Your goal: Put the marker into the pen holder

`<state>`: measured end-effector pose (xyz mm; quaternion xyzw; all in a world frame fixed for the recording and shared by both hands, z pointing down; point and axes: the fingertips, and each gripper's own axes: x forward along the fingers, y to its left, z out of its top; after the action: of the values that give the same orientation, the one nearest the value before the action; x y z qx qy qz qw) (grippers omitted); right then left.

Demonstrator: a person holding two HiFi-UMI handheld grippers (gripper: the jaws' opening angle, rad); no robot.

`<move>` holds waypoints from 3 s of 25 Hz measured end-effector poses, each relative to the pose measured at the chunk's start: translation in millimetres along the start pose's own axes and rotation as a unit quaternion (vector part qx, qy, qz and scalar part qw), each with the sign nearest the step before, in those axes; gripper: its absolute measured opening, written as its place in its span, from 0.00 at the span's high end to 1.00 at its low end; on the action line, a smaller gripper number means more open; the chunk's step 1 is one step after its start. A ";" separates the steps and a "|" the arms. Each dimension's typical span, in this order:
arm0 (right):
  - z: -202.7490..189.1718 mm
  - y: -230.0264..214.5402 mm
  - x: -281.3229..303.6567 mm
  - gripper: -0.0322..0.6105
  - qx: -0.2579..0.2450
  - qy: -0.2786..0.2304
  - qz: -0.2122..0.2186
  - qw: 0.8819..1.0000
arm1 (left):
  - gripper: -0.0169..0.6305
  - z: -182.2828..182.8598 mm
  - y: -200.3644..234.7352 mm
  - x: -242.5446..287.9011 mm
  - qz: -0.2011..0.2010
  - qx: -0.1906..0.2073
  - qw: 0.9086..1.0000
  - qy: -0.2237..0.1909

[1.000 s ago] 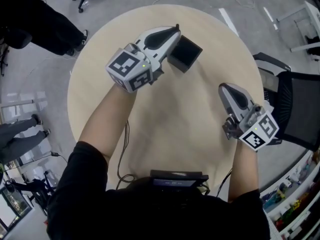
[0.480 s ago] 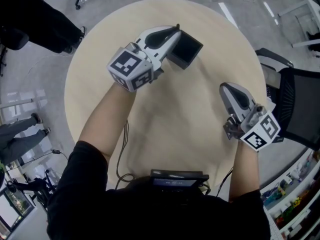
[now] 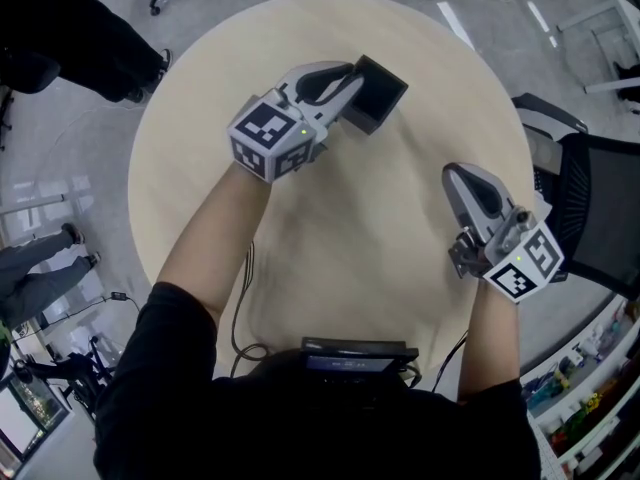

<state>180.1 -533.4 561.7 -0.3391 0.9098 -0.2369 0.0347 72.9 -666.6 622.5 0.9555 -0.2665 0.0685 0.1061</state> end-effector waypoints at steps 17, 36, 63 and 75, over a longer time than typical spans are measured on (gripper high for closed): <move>36.6 32.7 -28.0 0.95 -0.024 -0.020 -0.008 0.999 | 0.95 69.1 -21.8 -170.9 0.092 -0.070 0.989 -0.097; 75.7 189.4 -86.5 0.95 -0.090 -0.019 -0.035 0.995 | 0.98 143.6 -140.6 -389.6 0.115 -0.078 0.978 -0.157; 77.3 302.3 -229.8 0.95 -0.133 -0.034 0.018 0.990 | 0.98 158.2 -368.0 -460.9 0.127 -0.073 0.972 -0.185; 79.1 324.7 -215.1 0.95 -0.147 -0.043 0.031 0.988 | 0.98 173.7 -367.0 -481.8 0.127 -0.062 0.971 -0.192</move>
<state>167.9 -215.8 323.1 -0.3224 0.9423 -0.0845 0.0305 -130.7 -163.1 303.0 0.9008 -0.4047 -0.1196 0.1020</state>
